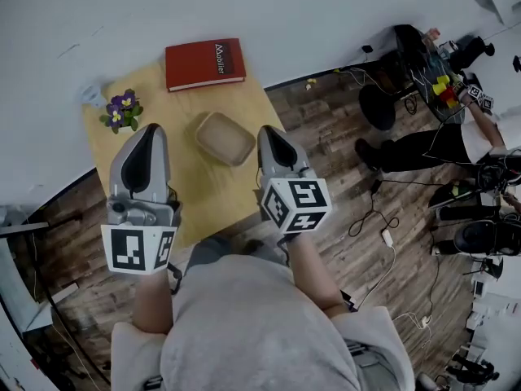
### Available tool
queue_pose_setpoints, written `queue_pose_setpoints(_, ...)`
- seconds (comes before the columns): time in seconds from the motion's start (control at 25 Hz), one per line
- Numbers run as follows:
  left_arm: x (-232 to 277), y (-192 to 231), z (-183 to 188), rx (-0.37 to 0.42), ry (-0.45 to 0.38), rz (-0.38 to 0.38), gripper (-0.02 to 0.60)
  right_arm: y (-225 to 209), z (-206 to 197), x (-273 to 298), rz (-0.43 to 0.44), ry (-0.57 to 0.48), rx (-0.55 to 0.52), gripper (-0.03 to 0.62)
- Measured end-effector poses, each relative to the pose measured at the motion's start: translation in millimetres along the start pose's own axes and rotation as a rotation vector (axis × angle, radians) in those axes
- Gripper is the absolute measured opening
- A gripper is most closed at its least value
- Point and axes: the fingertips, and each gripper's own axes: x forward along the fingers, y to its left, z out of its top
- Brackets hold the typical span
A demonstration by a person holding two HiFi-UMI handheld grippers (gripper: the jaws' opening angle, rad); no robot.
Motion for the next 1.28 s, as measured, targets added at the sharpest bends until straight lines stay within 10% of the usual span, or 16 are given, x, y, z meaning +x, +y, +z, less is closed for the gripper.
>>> queue_pose_setpoints(1.28,56,-1,-88,-0.052,0.155,-0.222,0.003,-25,-198,15,-0.19,0.337,0.639,0.106)
